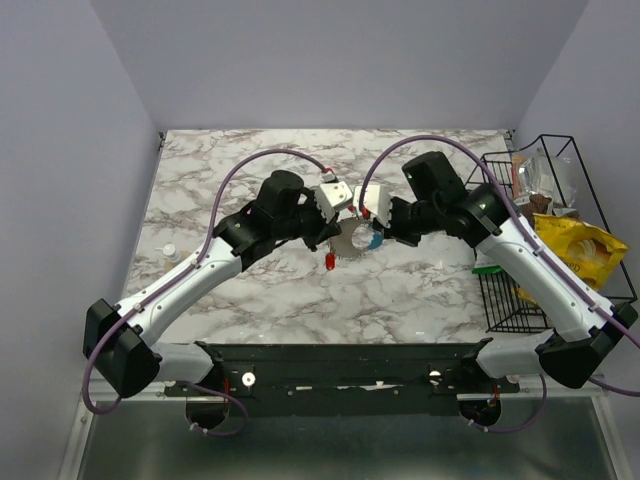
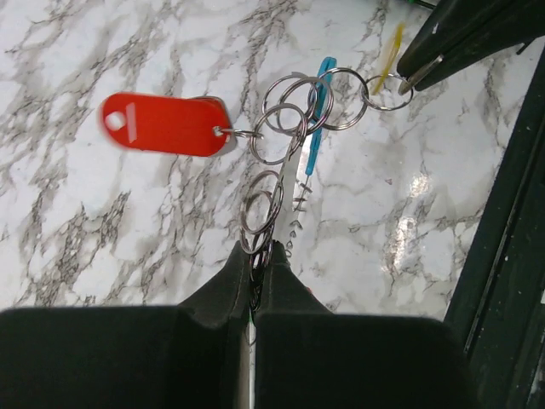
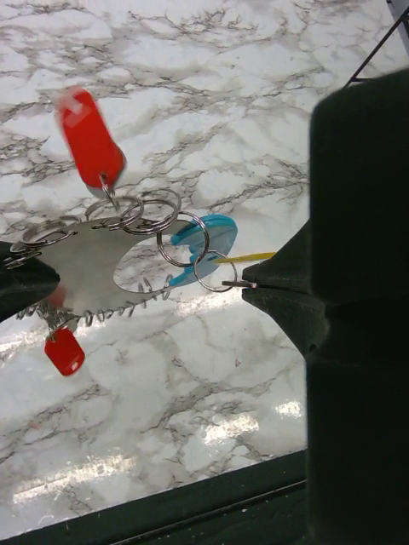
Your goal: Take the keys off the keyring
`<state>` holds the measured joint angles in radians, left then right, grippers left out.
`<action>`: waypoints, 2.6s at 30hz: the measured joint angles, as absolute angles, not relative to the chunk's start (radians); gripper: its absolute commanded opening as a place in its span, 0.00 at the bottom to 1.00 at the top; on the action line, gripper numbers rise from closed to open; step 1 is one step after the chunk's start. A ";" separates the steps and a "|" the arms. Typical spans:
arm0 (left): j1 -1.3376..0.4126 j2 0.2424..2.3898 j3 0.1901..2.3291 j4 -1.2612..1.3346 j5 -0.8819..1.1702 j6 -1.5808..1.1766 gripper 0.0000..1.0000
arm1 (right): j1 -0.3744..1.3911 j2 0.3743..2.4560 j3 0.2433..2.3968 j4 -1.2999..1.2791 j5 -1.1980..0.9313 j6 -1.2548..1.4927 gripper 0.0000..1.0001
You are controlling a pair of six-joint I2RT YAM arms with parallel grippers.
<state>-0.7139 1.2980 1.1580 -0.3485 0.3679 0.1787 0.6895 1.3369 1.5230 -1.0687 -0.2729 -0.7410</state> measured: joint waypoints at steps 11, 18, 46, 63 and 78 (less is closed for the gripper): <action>-0.728 1.224 1.124 -0.345 0.278 0.229 0.00 | 0.700 1.329 1.494 -0.986 -0.319 -0.764 0.01; -0.729 1.218 1.124 -0.349 0.311 0.277 0.00 | 0.710 1.308 1.491 -0.992 -0.297 -0.778 0.01; -0.742 1.199 1.269 -0.498 0.512 0.370 0.50 | 0.721 1.270 1.669 -1.174 -0.427 -0.825 0.01; -0.742 1.267 1.382 -0.495 0.605 0.286 0.50 | 0.721 1.314 1.703 -1.196 -0.478 -0.824 0.01; -0.746 1.295 1.387 -0.472 0.648 0.219 0.50 | 0.721 1.316 1.703 -1.194 -0.479 -0.792 0.01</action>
<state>-0.7460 1.2949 1.3872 -0.4725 0.6476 0.2188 0.7212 1.3155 1.7027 -1.1938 -0.4793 -0.7921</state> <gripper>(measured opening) 0.500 0.015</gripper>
